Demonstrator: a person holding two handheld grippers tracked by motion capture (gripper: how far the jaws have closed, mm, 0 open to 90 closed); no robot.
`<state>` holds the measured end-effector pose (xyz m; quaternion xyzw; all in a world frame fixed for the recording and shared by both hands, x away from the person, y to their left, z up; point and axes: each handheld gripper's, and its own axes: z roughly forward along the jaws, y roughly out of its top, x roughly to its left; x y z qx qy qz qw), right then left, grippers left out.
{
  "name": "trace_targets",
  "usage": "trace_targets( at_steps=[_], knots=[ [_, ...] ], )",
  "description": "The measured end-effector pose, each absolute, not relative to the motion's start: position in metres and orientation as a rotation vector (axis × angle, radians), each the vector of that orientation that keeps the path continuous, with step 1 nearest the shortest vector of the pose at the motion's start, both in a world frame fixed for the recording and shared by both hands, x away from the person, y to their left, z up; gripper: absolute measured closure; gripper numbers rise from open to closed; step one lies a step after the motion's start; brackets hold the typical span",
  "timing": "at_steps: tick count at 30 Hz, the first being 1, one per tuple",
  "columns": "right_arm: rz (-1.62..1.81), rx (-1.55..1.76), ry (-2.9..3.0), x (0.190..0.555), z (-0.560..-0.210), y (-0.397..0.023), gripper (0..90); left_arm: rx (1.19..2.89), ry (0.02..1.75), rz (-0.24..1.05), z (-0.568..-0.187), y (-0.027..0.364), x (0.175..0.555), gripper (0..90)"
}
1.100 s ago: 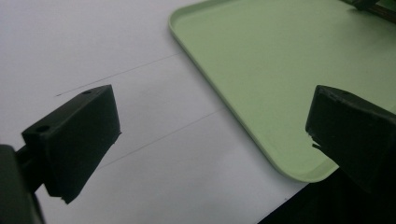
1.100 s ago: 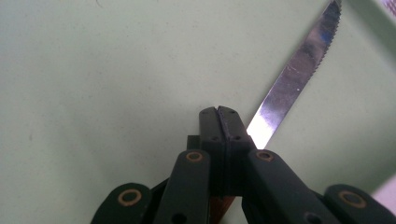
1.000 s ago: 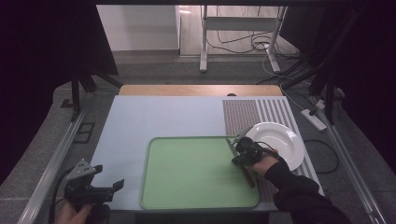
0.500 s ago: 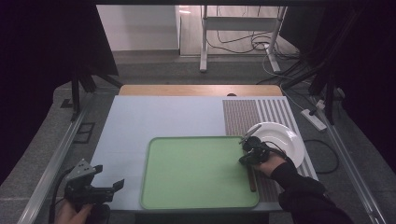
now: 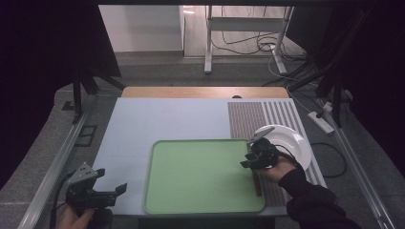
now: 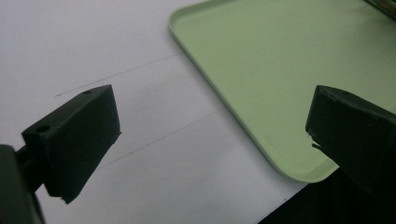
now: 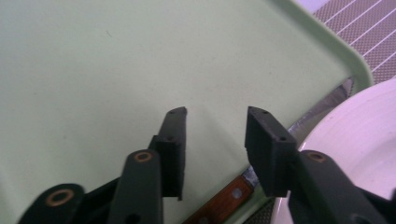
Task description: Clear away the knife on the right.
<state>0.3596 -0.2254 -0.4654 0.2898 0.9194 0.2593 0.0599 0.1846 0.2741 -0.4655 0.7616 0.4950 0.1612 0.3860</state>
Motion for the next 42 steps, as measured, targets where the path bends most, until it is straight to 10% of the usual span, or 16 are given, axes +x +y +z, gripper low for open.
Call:
trace_targets(
  at_steps=[21, 42],
  knots=[
    [0.940, 0.993, 2.617, 0.337, -0.448, -0.254, 11.9, 1.938, 1.262, 0.410, -0.466, 0.274, 0.185, 2.8],
    [0.972, 1.065, 2.518, 0.316, -0.450, -0.285, 1.5, 1.934, 1.265, 0.409, -0.466, 0.275, 0.184, 2.9]
  ],
)
